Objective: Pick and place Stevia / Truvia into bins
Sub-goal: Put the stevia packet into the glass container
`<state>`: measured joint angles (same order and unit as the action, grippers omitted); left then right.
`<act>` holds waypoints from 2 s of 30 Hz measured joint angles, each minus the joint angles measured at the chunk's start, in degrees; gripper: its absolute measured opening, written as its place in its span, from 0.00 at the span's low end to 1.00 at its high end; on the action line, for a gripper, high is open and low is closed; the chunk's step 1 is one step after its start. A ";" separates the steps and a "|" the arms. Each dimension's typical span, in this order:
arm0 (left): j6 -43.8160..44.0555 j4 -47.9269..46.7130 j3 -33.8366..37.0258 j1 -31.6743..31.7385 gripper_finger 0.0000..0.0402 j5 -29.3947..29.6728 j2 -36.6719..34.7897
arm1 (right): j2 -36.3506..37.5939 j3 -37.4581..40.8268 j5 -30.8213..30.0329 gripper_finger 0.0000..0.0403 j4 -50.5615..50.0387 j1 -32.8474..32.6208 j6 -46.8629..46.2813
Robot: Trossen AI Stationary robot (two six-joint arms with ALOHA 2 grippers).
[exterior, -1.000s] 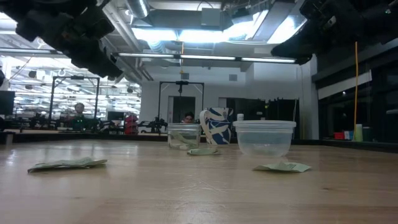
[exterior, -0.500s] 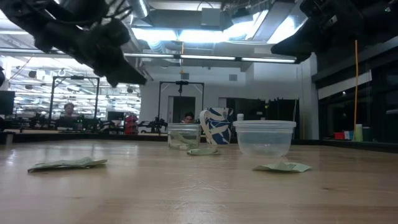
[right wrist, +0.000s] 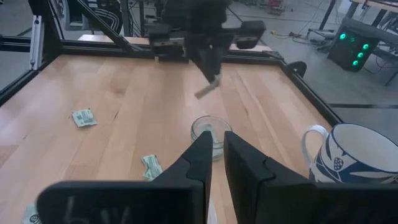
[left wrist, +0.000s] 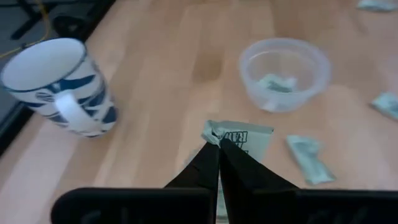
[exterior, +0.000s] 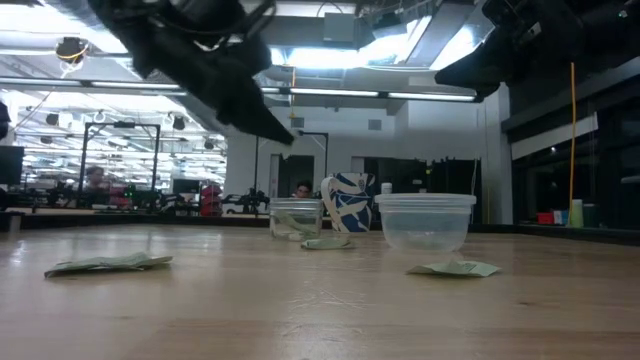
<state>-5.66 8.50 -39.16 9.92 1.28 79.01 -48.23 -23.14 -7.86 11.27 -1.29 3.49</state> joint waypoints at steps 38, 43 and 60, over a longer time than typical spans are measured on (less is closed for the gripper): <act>-2.64 -0.16 -5.15 -0.11 0.01 0.64 15.87 | 0.00 -0.02 -0.09 0.11 -0.33 0.00 1.55; -4.62 0.74 -5.15 -0.14 0.01 0.64 15.60 | 0.00 -0.02 -0.09 0.11 -0.35 0.00 1.55; -5.08 0.28 -5.15 -0.18 0.22 0.61 15.60 | 0.00 -0.02 -0.09 0.11 -0.38 0.00 1.55</act>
<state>-10.74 8.78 -44.31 9.74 1.89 94.61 -48.23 -23.16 -7.94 10.89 -1.30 5.04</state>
